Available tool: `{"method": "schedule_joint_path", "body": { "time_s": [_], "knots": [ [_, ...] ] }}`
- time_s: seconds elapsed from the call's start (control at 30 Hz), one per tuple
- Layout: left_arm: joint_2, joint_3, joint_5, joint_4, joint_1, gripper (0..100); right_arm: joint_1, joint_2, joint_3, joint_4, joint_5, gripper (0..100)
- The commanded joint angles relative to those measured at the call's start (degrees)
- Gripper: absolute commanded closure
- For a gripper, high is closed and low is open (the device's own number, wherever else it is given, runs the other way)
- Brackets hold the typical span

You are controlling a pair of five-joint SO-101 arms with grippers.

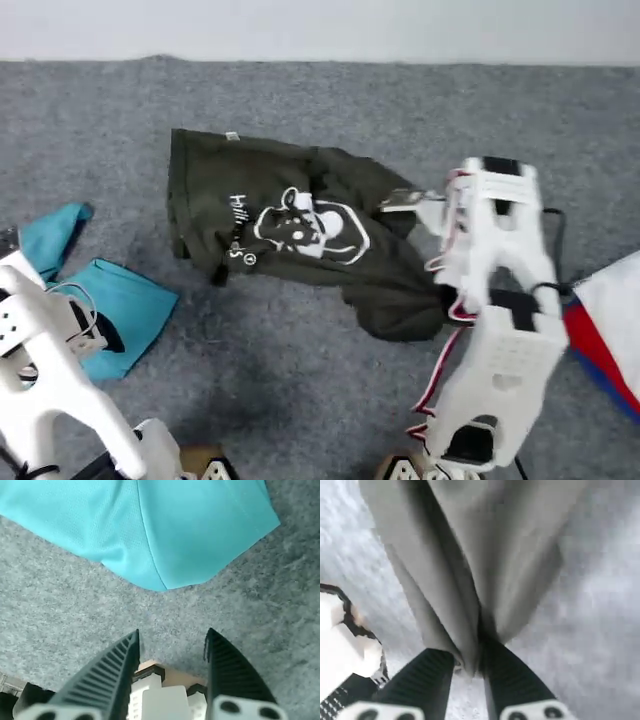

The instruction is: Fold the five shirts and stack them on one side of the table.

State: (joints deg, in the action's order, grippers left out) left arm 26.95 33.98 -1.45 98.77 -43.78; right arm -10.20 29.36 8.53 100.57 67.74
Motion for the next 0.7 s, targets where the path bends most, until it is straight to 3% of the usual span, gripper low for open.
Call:
{"method": "schedule_joint_path", "body": {
  "time_s": [0.0, 0.13, 0.23, 0.47, 0.67],
  "knots": [
    [1.41, -0.04, -0.7, -0.44, -0.09, 80, -6.37, -3.03, -0.09, 2.24, 3.69, 98.9],
    [1.41, -0.04, -0.7, -0.44, -0.09, 80, -10.42, -3.03, 2.2, 1.98, 4.4, 98.9],
    [1.41, 0.13, -0.7, -0.44, 0.18, 80, -9.19, -4.18, 2.64, 2.33, 2.81, 98.1],
    [1.41, 0.13, -0.7, -0.35, 0.18, 80, 2.33, -12.62, 2.9, 2.33, -7.56, 70.0],
    [1.41, 0.04, -0.7, -0.26, 0.18, 80, 12.88, -22.9, 2.55, 2.42, -9.14, 68.9]
  ]
}}
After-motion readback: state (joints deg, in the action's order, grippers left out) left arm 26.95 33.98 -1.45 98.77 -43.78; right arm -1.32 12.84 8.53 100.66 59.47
